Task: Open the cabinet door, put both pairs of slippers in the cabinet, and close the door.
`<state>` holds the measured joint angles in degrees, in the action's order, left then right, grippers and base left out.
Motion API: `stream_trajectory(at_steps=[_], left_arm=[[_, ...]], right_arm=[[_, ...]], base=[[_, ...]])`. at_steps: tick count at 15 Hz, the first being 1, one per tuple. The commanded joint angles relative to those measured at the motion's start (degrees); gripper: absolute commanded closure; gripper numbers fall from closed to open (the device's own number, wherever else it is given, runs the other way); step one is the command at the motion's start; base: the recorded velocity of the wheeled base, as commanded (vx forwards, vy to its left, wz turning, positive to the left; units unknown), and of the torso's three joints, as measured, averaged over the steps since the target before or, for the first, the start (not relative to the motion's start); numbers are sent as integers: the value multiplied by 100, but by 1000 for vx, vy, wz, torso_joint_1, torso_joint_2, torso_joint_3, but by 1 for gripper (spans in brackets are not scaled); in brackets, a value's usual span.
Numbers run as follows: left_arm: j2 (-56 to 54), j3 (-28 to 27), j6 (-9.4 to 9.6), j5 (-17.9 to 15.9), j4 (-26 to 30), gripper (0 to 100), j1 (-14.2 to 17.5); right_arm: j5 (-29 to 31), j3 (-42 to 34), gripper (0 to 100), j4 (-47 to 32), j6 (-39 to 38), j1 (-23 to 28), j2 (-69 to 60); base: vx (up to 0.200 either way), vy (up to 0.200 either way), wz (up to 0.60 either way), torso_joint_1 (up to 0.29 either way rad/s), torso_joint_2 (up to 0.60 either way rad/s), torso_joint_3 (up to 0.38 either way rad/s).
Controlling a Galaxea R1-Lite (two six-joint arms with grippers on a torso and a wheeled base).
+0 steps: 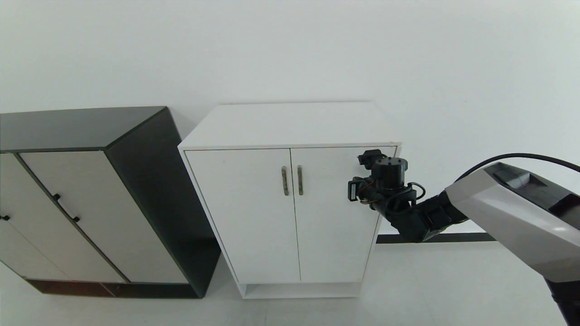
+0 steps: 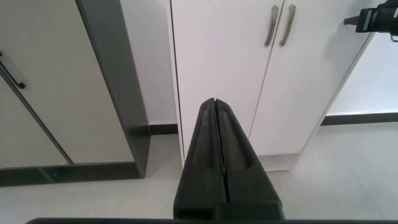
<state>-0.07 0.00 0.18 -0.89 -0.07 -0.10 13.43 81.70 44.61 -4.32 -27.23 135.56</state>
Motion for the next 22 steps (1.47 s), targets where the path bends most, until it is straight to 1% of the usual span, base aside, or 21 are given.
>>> stream_trajectory(at_steps=[1,5,7,8,10,12,15,19,22], left_arm=[[7,0,-1,1,-1,100,1],[7,0,-1,1,-1,100,1],[7,0,-9,1,-1,100,1],[7,0,-9,1,-1,100,1],[7,0,-9,1,-1,100,1],[7,0,-1,1,-1,100,1],[7,0,8,19,-1,100,1],[7,0,17,19,-1,100,1],[7,0,26,10,-1,100,1]], right_arm=[[1,12,100,4,1,16,41],[10,12,100,4,1,16,58],[36,-5,100,13,-140,-36,6],[54,-67,100,4,-219,-98,-117],[80,-427,100,22,-228,-168,-408],[160,-1042,100,154,-236,-256,-821],[186,-2264,100,637,-236,-274,-1550],[722,-4013,100,1094,-236,8,-2526],[1241,-5138,100,1129,-210,131,-3334]], base=[[0,0,0,0,0,0],[0,0,0,0,0,0],[0,0,0,0,0,0],[0,0,0,0,0,0],[0,0,0,0,0,0],[0,0,0,0,0,0],[0,0,0,0,0,0],[0,0,0,0,0,0],[0,0,0,0,0,0]])
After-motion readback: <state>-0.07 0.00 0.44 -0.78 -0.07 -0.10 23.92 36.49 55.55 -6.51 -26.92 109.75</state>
